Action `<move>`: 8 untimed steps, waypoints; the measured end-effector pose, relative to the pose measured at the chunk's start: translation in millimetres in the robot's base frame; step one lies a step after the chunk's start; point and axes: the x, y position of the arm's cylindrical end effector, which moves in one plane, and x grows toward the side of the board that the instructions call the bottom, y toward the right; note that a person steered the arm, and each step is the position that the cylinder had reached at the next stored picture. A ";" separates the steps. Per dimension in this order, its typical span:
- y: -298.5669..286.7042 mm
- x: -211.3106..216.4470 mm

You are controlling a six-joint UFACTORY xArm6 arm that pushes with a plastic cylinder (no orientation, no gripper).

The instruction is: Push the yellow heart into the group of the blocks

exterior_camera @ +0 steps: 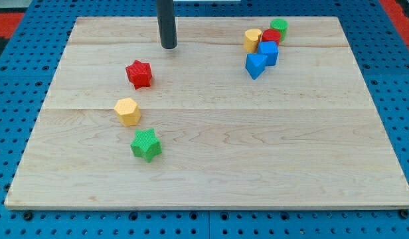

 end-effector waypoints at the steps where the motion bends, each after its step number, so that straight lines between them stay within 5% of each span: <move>1: -52.8 17.3; 2: -167.8 39.4; 3: -187.3 56.9; 4: -113.9 100.3; 5: 7.6 103.5; 6: 62.2 82.3; 7: -16.7 94.1; 8: -17.0 118.4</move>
